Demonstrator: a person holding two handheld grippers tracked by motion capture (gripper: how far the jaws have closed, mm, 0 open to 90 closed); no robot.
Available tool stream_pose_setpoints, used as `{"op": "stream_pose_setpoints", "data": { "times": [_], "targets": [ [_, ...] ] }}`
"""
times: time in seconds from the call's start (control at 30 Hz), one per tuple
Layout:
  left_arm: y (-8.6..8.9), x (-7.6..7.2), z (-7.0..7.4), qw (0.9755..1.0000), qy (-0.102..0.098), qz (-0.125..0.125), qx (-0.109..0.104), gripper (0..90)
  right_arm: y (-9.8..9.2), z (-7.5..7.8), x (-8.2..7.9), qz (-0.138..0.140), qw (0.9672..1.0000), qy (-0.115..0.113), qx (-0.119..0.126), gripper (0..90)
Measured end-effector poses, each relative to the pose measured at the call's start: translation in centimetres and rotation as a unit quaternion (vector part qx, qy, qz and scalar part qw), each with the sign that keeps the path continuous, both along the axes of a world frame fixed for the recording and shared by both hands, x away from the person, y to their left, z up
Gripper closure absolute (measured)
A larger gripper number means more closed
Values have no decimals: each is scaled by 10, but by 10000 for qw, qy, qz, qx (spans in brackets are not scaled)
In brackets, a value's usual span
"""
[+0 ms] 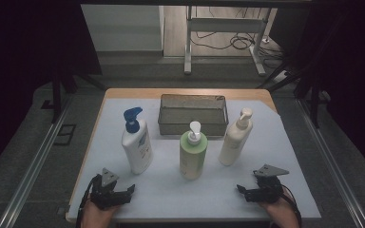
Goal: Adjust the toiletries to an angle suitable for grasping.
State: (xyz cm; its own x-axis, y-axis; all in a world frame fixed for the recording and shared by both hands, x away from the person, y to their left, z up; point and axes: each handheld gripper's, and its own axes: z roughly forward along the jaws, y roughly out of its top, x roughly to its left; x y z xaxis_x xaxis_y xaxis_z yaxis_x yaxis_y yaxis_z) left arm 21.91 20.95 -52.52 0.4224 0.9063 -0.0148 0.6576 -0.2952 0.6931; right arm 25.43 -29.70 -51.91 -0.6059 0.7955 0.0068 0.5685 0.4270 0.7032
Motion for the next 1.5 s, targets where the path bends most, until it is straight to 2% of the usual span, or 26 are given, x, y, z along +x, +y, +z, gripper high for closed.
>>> {"op": "stream_pose_setpoints", "data": {
  "times": [0.7, 1.5],
  "targets": [
    [2, 1, -1, 9999, -41, -98, -66, 115, 0, 0, 0, 3, 10000, -12, 2, 111],
    [3, 1, -2, 9999, -41, -107, -76, 115, -3, 7, 1, 62, 9999, 136, -34, 134]
  ]
}}
